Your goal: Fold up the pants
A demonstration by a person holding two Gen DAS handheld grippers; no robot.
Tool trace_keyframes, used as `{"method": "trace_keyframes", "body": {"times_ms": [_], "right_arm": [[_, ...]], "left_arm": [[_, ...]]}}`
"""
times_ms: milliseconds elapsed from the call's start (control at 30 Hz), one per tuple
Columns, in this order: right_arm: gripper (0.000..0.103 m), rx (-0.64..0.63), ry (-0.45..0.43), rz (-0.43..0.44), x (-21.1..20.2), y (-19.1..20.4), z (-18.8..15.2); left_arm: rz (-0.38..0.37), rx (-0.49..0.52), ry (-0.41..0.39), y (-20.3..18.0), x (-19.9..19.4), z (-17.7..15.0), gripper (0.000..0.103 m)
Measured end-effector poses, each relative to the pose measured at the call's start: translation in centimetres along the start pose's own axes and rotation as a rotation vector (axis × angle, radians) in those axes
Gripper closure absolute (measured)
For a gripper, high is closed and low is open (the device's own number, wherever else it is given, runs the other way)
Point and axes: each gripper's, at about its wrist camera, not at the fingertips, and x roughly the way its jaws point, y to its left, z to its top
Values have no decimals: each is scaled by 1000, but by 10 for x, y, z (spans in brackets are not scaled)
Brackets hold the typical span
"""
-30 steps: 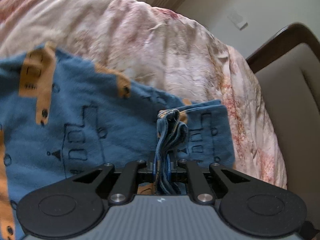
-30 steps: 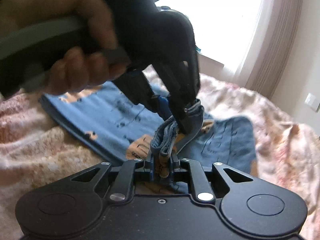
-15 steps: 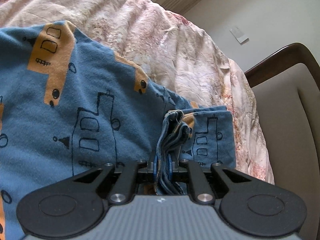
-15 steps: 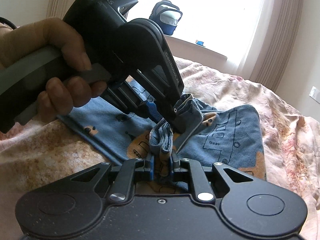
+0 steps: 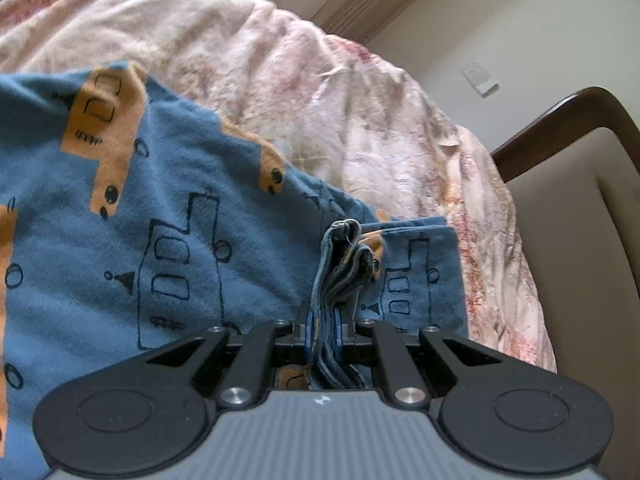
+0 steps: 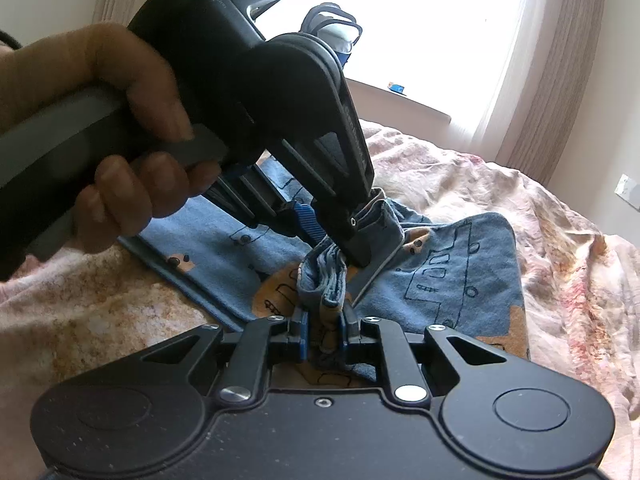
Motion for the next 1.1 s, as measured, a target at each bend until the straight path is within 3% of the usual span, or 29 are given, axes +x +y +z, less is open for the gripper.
{"method": "trace_keyframes", "body": {"times_ms": [233, 467, 667, 867, 900, 933, 1067, 1100], "right_arm": [[87, 30, -50, 1, -18, 13, 28], [87, -45, -87, 82, -13, 59, 57], [87, -65, -46, 149, 11, 94, 57], [84, -55, -36, 167, 22, 90, 48], [82, -50, -40, 170, 21, 88, 47], [72, -46, -39, 171, 19, 87, 46], [43, -11, -56, 144, -2, 58, 44], [28, -16, -67, 117, -9, 52, 43]], "left_arm": [[-30, -5, -19, 16, -37, 6, 94], [32, 31, -23, 56, -86, 17, 94], [36, -45, -23, 100, -89, 9, 94], [-5, -64, -25, 111, -85, 7, 88], [-8, -70, -21, 111, -86, 8, 83], [-6, -71, -20, 110, -90, 10, 79], [47, 32, -92, 93, -106, 13, 27], [72, 60, -118, 87, -109, 14, 15]]}}
